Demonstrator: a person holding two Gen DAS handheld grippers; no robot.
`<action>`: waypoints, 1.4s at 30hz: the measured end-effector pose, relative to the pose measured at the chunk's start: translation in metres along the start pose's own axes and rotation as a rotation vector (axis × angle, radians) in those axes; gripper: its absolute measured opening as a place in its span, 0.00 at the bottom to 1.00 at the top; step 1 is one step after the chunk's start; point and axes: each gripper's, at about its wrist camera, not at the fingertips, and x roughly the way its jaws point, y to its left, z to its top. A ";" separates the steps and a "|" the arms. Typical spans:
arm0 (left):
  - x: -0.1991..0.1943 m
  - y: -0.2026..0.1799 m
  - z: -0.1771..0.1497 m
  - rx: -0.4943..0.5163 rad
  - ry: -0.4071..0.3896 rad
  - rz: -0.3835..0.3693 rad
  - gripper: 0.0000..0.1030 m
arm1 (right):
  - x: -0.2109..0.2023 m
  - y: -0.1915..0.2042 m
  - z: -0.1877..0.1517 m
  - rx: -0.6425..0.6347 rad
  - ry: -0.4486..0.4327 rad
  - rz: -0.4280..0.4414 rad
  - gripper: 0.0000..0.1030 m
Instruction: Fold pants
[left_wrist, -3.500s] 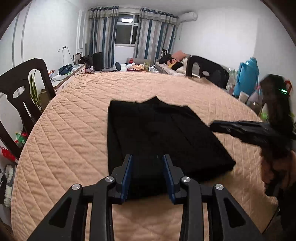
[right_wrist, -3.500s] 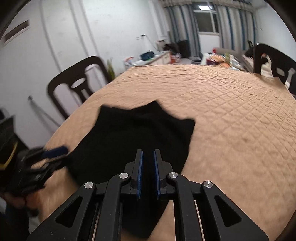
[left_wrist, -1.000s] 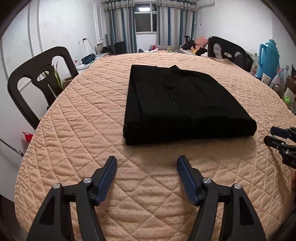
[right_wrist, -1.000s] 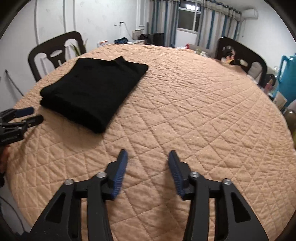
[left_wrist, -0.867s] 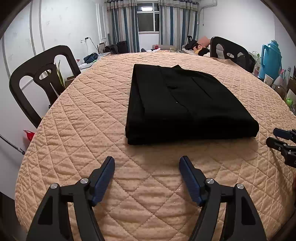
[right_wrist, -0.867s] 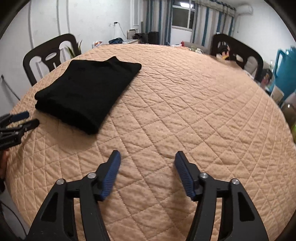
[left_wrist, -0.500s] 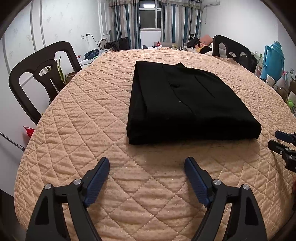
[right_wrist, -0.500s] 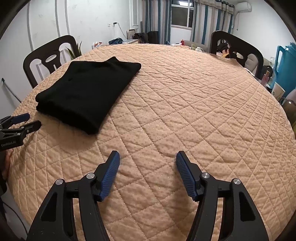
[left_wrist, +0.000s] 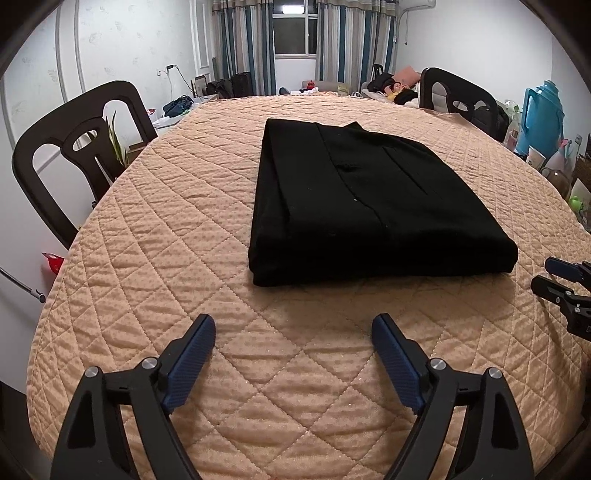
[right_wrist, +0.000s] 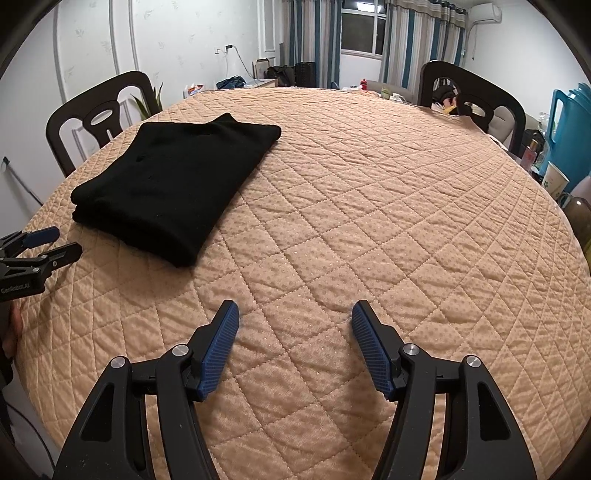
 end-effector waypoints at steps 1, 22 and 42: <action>0.000 0.001 0.001 0.000 0.002 -0.002 0.86 | 0.000 0.000 0.000 0.000 0.000 0.000 0.62; 0.001 0.000 0.000 0.004 0.004 0.001 0.89 | 0.000 0.000 0.000 0.000 0.000 0.000 0.62; 0.001 0.000 0.000 0.003 0.004 0.000 0.89 | 0.000 0.000 0.000 0.000 0.000 0.000 0.62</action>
